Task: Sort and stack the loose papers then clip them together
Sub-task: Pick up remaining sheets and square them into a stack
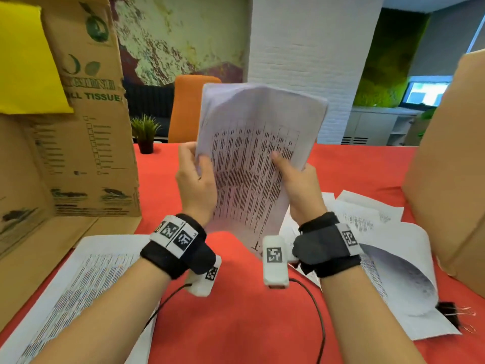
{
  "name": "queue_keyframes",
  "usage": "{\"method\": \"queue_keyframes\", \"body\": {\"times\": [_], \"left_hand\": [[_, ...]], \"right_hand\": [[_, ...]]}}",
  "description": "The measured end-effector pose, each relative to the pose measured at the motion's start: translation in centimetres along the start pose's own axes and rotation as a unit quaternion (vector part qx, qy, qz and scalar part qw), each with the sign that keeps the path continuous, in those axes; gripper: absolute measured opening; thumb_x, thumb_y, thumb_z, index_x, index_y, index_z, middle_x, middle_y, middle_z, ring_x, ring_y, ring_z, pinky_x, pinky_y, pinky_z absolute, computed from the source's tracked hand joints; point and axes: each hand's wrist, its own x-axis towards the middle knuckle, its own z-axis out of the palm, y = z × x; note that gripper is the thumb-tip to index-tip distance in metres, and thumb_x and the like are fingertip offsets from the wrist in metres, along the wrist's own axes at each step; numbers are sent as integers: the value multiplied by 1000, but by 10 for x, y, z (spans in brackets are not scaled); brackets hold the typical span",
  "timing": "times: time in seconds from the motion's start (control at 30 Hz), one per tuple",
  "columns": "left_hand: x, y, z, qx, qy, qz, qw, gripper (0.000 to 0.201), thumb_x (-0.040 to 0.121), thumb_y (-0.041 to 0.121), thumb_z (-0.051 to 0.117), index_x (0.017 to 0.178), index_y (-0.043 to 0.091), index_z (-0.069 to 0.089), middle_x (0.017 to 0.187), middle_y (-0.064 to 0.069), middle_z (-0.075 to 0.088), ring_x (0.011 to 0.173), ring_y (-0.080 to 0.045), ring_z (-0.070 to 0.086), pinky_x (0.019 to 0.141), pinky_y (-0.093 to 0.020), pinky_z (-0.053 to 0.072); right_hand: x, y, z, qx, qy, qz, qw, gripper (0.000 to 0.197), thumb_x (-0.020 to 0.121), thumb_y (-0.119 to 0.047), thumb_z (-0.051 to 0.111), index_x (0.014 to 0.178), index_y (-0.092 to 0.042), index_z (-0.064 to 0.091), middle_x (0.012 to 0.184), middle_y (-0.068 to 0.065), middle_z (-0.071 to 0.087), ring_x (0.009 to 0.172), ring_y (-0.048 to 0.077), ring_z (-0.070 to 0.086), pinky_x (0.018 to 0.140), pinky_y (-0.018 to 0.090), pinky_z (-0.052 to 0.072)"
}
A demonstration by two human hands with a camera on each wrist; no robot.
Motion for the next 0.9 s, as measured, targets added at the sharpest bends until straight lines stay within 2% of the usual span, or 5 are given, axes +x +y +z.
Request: {"method": "queue_keyframes", "body": {"times": [0.3,0.4,0.53,0.7,0.9], "left_hand": [[-65,-54,-13,85,-53,-269,958,20,96,12,37,82,6,50,65,4,37,60,-17,36,58,-30,27],[-44,-46,-20,67,-24,-272,960,30,90,7,40,63,17,32,61,2,29,55,-16,25,60,-30,22],[3,-34,-66,113,-77,-289,948,20,85,13,44,64,16,44,65,0,44,62,-20,42,61,-31,33],[18,-40,-156,235,-133,-343,900,19,86,0,38,76,8,53,77,-13,52,72,-25,51,63,-33,38],[-3,-37,-243,355,-156,-379,840,22,92,-4,39,103,2,57,92,-18,59,67,-22,51,56,-24,38]], "right_hand": [[-60,100,-36,-127,-99,155,975,38,76,-34,80,109,-18,70,105,3,75,100,22,71,95,52,52],[-51,78,-26,-149,-23,88,985,46,69,-46,81,103,-17,69,98,4,76,93,22,72,87,48,56],[-46,46,9,-195,-18,6,981,45,87,-49,62,114,-15,49,104,-4,65,98,17,65,87,40,53],[-73,85,78,-193,-147,93,966,11,99,-22,46,105,-13,44,121,16,59,112,33,58,97,51,47],[-118,159,139,-121,-262,204,936,65,71,-38,61,127,-7,51,125,9,61,111,26,64,91,46,56]]}}
